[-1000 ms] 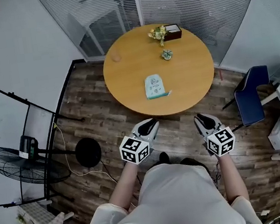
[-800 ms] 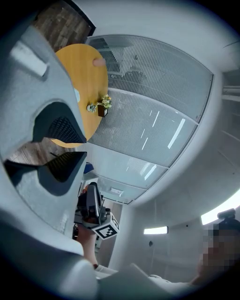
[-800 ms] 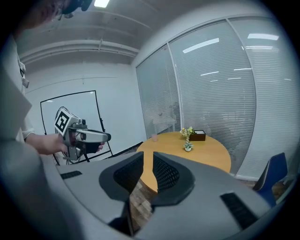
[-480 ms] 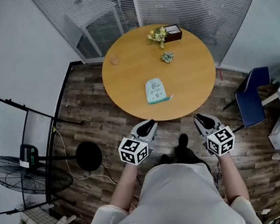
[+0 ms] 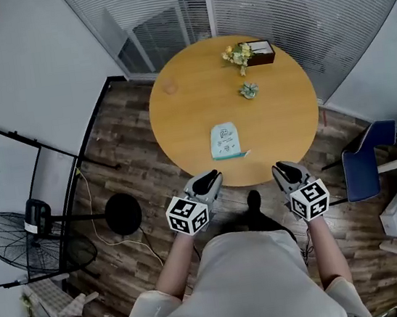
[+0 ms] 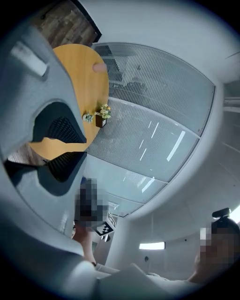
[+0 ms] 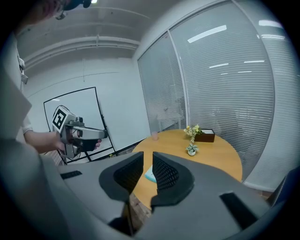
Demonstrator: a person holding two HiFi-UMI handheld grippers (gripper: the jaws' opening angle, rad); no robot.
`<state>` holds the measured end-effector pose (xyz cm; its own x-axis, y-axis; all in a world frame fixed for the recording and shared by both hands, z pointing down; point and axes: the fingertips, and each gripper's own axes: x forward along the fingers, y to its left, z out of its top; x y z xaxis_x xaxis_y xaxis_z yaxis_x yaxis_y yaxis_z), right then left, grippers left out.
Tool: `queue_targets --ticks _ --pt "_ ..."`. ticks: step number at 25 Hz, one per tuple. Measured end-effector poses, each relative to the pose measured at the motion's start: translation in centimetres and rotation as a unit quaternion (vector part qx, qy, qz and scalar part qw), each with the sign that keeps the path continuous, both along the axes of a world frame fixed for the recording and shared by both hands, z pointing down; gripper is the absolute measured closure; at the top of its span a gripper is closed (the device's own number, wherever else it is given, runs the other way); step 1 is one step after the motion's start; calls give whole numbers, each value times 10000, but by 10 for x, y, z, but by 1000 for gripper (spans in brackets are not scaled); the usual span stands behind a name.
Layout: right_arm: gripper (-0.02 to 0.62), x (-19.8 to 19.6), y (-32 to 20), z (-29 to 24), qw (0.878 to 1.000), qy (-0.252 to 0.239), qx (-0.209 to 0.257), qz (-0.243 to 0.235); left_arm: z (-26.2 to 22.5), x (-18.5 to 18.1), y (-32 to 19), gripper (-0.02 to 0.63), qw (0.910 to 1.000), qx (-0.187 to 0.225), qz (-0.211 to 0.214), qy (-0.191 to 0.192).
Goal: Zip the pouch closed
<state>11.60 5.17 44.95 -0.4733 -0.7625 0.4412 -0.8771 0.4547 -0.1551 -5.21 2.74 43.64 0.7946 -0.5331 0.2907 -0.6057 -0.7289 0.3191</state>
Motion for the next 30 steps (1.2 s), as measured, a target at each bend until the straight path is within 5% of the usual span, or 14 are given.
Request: queue_targets --ticks 15,30 --pt "537 48 -132 92 9889 44 -734 -1291 78 58 -107 543 9956 -597 -576 -433" --pt "535 38 -165 223 9560 341 -1574 -2452 179 81 -137 543 9841 -1334 -747 -905"
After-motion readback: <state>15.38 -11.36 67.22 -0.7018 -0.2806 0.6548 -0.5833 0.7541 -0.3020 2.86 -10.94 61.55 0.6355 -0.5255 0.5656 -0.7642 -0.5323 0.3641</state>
